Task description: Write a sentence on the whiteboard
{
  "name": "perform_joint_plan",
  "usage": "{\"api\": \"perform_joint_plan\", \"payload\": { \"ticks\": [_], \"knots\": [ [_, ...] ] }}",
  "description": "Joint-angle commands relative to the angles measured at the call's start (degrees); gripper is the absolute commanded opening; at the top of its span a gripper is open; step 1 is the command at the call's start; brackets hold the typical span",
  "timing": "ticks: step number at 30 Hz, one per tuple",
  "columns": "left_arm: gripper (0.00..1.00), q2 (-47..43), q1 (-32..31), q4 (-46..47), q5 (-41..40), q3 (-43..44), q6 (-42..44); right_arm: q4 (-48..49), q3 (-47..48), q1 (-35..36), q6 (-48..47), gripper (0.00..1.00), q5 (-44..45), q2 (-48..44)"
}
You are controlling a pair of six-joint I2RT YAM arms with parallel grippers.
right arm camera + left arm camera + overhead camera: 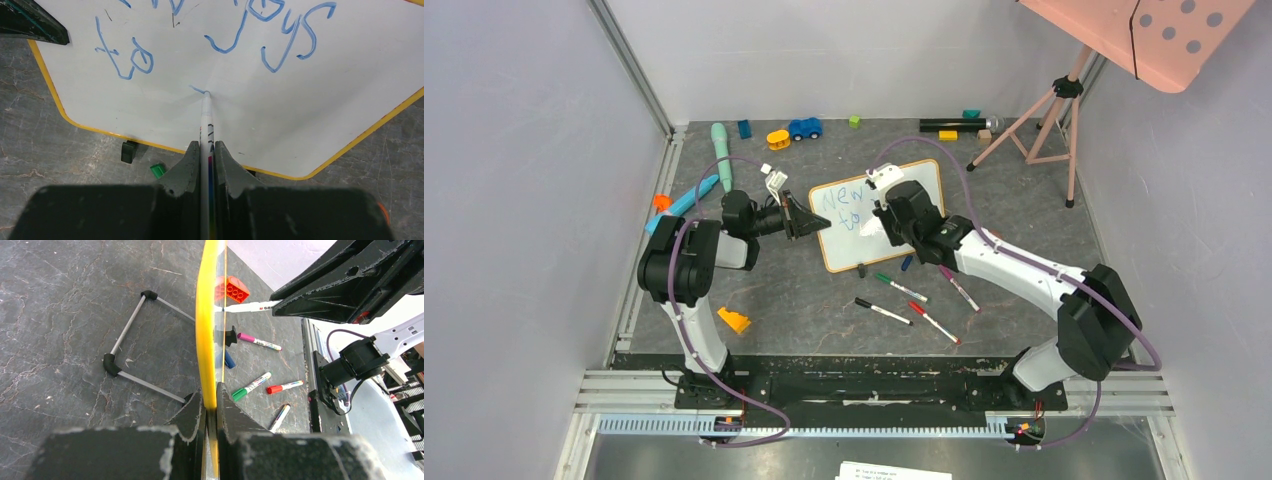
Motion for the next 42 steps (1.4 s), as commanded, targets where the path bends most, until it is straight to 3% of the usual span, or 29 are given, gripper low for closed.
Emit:
{"api": "perform_joint_plan", "payload": {
  "ticks": [1,21,42],
  "knots": [
    [0.02,1.42,0.17,-0.27,1.12,0.19,6.41,1.43,3.38,-0.07,-0.07,0.00,2.79,1.44],
    [0.02,1.14,0.17,-0.73,0.79,0.06,6.83,2.94,5.61,-0.12,-0.98,0.00,2.04,2.54],
    [0.02,1.11,0.17,-0.92,0.60,0.09,6.78,0.77,4.76,-0.08,-1.04,0.00,-4.35,3.58]
  ]
}}
